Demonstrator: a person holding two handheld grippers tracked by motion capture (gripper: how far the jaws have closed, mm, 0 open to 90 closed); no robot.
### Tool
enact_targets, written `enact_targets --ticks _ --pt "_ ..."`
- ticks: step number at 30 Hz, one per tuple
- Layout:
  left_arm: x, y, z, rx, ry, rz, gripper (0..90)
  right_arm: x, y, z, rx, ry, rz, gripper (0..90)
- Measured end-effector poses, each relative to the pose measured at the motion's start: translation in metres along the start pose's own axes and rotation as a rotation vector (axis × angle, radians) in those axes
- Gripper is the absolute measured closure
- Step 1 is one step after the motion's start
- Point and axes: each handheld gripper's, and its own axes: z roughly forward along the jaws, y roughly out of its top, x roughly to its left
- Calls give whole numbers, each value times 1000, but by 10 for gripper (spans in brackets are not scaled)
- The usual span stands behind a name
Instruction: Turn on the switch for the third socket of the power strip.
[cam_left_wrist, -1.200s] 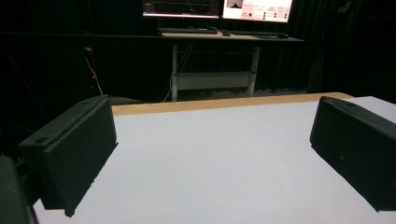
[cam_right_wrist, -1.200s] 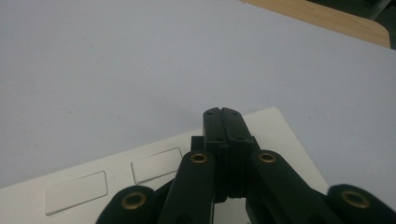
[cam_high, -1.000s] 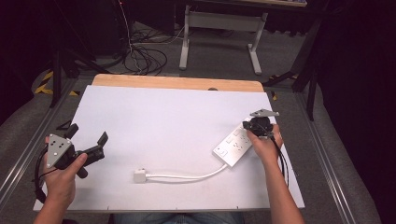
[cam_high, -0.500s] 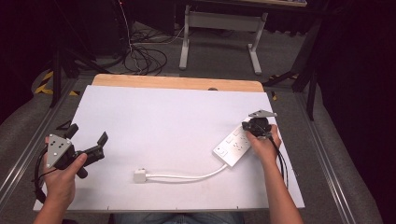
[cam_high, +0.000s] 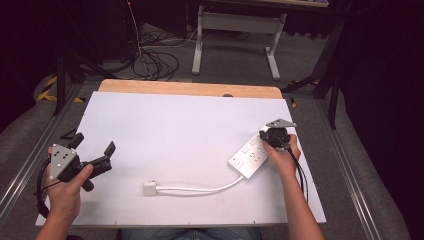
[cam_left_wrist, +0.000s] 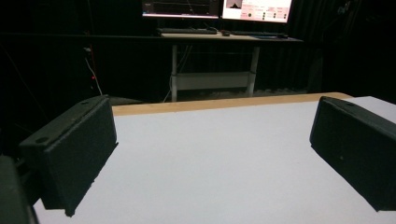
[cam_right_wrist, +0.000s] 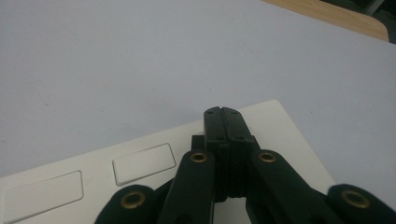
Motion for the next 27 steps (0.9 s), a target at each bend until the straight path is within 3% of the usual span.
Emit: enact_targets --ticks 3,7,11,27 --pt "0 0 0 0 -1 2 12 3 -1 1 -2 22 -1 900" --pt "0 0 0 -2 -1 2 12 9 1 2 4 12 -29 900" --pt "0 0 0 -1 0 0 12 6 0 2 -3 30 -4 900" --pt "0 0 -1 -2 -3 0 13 6 0 2 -6 27 -3 900"
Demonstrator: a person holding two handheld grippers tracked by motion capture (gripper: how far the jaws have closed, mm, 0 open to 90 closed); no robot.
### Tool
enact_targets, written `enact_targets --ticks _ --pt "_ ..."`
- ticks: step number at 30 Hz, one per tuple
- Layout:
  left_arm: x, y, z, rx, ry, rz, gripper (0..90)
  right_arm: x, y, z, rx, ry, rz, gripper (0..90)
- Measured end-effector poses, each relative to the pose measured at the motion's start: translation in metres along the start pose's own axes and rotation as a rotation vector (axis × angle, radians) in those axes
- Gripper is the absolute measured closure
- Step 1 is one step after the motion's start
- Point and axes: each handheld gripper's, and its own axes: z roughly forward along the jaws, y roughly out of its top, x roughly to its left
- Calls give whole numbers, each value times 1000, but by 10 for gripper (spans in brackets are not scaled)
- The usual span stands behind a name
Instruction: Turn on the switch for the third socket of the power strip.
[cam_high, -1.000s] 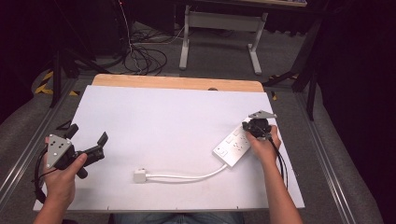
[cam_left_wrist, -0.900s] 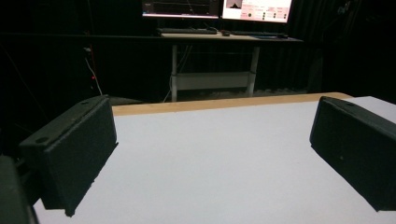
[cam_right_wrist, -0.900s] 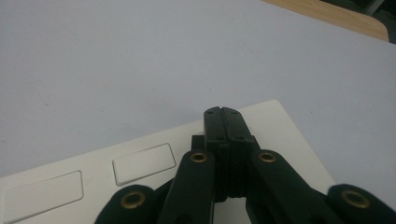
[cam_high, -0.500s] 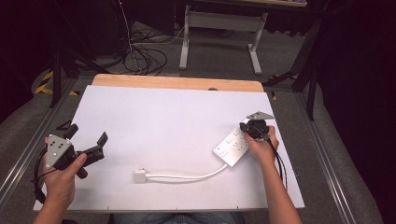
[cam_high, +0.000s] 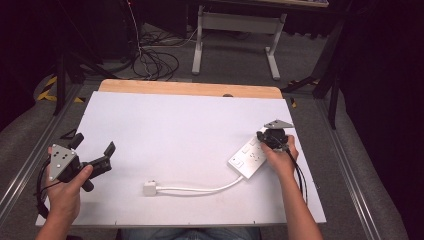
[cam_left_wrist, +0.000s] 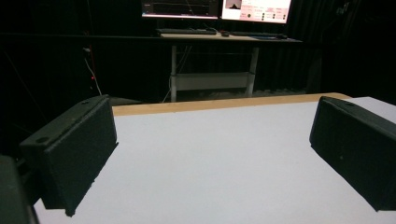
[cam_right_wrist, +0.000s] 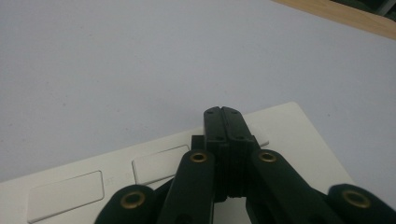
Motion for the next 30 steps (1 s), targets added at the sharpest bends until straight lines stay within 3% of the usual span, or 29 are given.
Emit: enact_targets --ticks 30 --pt "0 0 -1 -5 4 -6 13 1 0 0 2 -8 -6 900"
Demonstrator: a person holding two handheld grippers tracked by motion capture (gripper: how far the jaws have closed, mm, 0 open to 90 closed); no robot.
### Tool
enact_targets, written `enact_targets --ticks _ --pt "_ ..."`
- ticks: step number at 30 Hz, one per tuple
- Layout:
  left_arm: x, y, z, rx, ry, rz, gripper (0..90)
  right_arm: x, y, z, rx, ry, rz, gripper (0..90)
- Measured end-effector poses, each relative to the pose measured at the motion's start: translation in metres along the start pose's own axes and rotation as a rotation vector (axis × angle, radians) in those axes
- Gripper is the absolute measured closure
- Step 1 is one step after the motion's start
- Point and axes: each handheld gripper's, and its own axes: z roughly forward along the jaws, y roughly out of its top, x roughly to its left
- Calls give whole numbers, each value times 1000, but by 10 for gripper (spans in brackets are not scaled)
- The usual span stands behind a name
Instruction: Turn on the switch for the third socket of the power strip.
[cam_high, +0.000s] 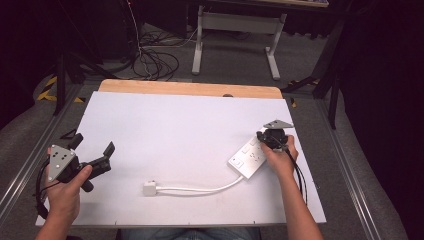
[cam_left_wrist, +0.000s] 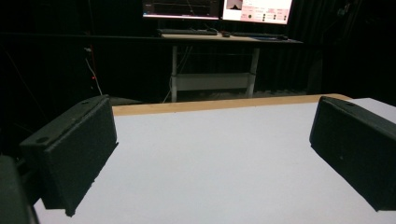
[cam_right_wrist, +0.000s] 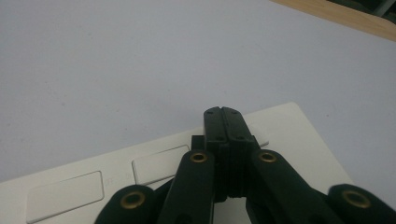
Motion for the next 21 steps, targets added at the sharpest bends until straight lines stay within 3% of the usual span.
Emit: enact_targets --ticks 6,21 --pt "1 0 0 1 0 -2 13 -3 0 -3 9 -5 1 900" --pt "0 0 0 0 -3 1 13 0 7 -31 -131 42 19 900"
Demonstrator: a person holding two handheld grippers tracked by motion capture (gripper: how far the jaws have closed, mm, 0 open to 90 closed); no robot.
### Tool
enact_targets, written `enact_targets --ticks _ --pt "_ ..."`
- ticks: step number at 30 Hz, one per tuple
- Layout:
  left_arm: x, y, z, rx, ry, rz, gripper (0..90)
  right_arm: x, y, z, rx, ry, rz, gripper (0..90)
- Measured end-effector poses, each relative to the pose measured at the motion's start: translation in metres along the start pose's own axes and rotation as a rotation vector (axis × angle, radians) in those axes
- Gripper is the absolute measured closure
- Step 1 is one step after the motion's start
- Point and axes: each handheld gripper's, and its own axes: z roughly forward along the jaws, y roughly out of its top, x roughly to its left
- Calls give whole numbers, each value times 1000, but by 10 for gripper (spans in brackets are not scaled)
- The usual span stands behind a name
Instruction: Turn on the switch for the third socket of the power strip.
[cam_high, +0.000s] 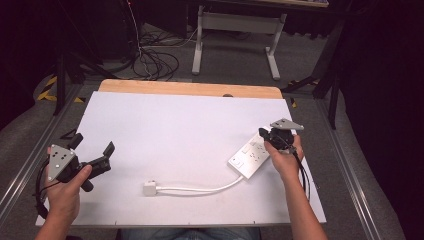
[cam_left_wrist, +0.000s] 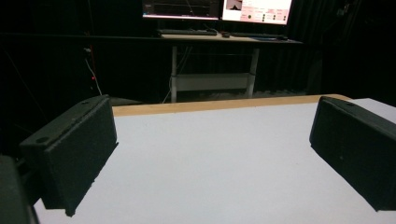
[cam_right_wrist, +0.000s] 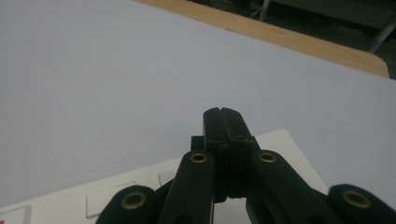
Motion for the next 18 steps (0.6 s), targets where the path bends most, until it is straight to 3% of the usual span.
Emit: enact_targets --ticks 18 --pt "0 0 0 -3 -2 -1 13 3 4 -33 -182 57 19 900"
